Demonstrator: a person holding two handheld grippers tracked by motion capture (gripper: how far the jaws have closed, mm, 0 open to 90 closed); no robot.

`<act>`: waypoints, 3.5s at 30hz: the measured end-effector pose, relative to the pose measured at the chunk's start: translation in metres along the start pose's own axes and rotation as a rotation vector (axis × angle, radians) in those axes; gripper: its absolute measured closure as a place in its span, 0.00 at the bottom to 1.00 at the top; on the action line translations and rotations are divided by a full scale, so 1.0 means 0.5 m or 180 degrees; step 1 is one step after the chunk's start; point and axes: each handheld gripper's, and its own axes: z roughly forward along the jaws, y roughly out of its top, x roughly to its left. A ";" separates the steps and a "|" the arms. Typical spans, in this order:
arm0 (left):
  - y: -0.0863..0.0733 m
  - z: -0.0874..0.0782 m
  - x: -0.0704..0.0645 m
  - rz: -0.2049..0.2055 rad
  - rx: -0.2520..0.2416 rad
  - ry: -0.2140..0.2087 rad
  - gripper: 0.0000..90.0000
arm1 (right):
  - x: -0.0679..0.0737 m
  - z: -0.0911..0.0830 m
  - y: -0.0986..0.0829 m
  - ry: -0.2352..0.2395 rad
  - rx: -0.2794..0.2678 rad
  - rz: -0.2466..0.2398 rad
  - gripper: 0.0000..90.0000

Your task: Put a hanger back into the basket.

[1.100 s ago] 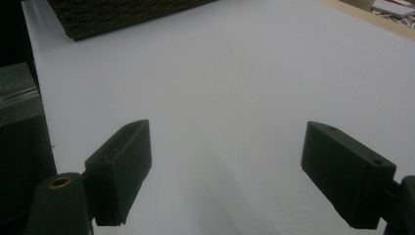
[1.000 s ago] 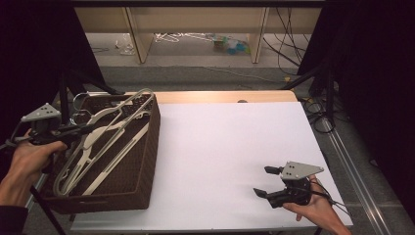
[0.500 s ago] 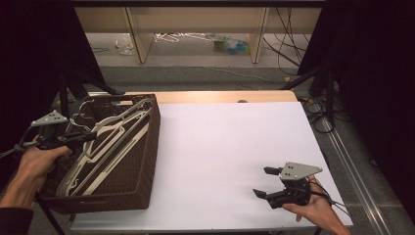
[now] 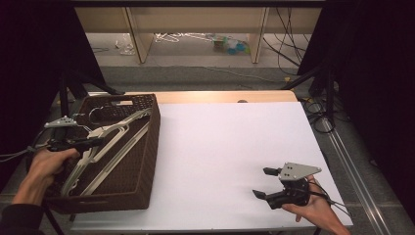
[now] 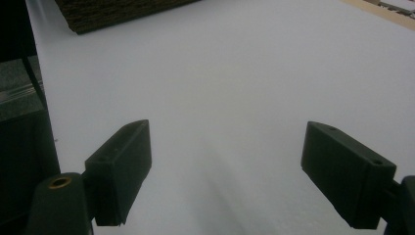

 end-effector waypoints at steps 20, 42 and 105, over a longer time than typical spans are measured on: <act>-0.027 0.004 0.042 -0.0178 0.0237 0.0673 0.87 | 0.002 0.006 -0.003 0.0023 0.0040 0.0000 0.22; -0.047 -0.002 -0.028 -0.0403 -0.0618 0.0689 0.57 | 0.005 0.008 -0.005 -0.0005 0.0027 0.0018 0.22; 0.004 0.028 -0.432 0.0832 -0.1005 -0.0477 0.31 | 0.023 -0.005 -0.003 -0.0115 -0.0149 0.0072 0.21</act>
